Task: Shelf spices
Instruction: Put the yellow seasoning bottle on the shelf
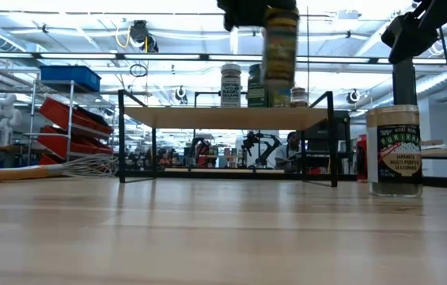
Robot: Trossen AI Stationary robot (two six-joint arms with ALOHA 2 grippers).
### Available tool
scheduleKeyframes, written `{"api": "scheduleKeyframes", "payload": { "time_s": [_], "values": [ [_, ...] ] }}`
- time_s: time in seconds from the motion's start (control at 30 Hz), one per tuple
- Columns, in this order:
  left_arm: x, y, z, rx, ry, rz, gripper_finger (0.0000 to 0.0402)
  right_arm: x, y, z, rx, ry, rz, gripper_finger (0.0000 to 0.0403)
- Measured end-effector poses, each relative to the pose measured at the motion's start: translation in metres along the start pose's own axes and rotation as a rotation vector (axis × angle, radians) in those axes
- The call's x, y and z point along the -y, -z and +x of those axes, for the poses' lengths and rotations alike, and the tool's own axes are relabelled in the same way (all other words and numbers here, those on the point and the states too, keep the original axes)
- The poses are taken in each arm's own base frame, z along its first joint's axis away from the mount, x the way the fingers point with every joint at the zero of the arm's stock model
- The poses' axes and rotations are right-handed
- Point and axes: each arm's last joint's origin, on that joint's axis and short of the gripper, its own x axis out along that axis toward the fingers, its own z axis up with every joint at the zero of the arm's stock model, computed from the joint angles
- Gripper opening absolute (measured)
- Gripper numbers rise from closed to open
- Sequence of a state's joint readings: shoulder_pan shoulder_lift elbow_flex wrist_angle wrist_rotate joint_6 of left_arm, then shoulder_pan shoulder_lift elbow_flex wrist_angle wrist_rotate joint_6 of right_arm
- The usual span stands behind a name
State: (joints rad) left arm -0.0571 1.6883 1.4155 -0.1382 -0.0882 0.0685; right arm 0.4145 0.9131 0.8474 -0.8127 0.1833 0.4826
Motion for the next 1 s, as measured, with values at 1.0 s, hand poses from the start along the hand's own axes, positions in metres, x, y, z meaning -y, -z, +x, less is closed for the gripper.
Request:
{"api": "scheduleKeyframes", "payload": {
  "time_s": [1.0],
  "values": [
    [-0.092,-0.013,-0.123,-0.078,-0.383,-0.053,0.0238,0.000,0.000,0.000,0.002,-0.001,-0.015,0.0276]
  ]
}}
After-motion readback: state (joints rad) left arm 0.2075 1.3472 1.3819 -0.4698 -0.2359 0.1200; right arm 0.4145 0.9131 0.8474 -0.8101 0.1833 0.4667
